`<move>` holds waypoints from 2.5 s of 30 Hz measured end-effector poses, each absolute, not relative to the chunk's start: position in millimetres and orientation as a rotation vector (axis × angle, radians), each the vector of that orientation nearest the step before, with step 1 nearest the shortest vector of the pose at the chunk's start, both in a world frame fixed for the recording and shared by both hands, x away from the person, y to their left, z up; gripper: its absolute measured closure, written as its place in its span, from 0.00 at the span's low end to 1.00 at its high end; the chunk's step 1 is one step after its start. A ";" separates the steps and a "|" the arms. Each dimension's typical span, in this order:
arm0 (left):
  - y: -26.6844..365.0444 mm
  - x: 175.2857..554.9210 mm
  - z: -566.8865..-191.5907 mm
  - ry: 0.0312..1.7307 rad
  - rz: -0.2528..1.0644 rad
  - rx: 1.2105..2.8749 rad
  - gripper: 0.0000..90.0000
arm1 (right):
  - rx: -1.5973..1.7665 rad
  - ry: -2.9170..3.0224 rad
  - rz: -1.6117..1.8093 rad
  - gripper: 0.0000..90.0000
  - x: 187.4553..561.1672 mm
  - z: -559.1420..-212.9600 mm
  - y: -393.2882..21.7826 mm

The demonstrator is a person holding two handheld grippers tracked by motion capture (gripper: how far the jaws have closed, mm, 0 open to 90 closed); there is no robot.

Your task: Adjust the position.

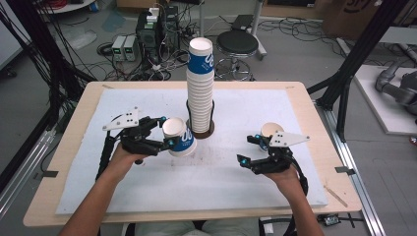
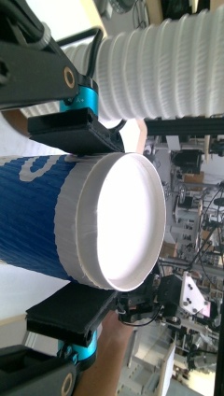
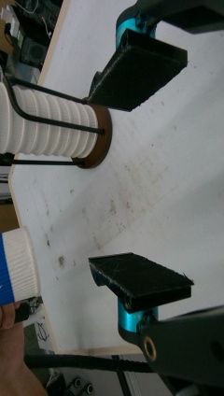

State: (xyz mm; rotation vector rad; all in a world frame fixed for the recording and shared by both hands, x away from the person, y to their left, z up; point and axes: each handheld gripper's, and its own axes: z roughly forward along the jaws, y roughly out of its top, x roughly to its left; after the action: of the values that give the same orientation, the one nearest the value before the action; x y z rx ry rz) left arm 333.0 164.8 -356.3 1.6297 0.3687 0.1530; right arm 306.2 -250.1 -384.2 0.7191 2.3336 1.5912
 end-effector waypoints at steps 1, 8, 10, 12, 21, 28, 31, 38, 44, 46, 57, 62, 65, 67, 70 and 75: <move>163.5 332.4 -358.0 0.364 0.149 1.629 0.33 | 0.710 2.336 1.597 0.22 305.2 -384.1 -248.3; 151.7 329.0 -365.8 0.327 0.104 1.630 0.33 | 0.630 2.370 1.645 0.22 303.2 -384.4 -232.4; 148.5 327.1 -367.2 0.313 0.090 1.632 0.33 | 0.609 2.386 1.678 0.22 303.3 -385.5 -225.6; 145.2 325.3 -368.6 0.302 0.083 1.635 0.33 | 0.580 2.413 1.691 0.22 303.6 -386.8 -218.6; 135.6 319.4 -371.6 0.243 0.048 1.639 0.33 | 0.476 2.487 1.756 0.22 305.4 -390.2 -191.8; 129.3 315.3 -371.2 0.188 0.011 1.619 0.33 | 0.416 2.521 1.792 0.22 306.8 -391.4 -180.1; 126.8 313.9 -370.7 0.172 0.002 1.609 0.33 | 0.385 2.534 1.798 0.22 306.0 -391.2 -174.7; 121.1 312.2 -370.7 0.145 -0.016 1.595 0.34 | 0.348 2.559 1.825 0.22 305.3 -391.2 -167.9; 118.2 311.5 -370.1 0.130 -0.030 1.571 0.34 | 0.320 2.579 1.837 0.22 305.9 -391.8 -163.5; 118.5 311.4 -370.0 0.132 -0.031 1.568 0.34 | 0.321 2.587 1.846 0.22 306.2 -392.2 -163.2; 119.5 312.4 -371.0 0.127 -0.032 1.564 0.36 | 0.280 2.591 1.833 0.37 306.6 -387.8 -167.5; 119.7 313.3 -372.0 0.162 -0.041 1.610 0.35 | 0.263 2.638 1.745 0.41 307.1 -383.1 -167.0; 117.9 312.9 -370.8 0.218 -0.045 1.675 0.19 | 0.261 2.669 1.690 0.42 308.1 -381.7 -167.0; 119.2 314.3 -369.5 0.215 -0.047 1.710 0.18 | 0.257 2.700 1.623 0.42 308.4 -379.2 -166.4; 122.4 314.9 -365.7 0.221 -0.035 1.750 0.18 | 0.228 2.740 1.535 0.42 308.9 -373.7 -166.0; 126.6 314.9 -358.9 0.195 -0.046 1.807 0.18 | 0.186 2.780 1.403 0.42 310.6 -358.7 -165.1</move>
State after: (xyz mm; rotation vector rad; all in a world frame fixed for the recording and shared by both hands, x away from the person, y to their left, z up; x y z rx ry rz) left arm 314.9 126.6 -358.9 1.8069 0.1947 -0.0460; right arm 310.6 -165.1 -358.7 0.1862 2.7796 1.4033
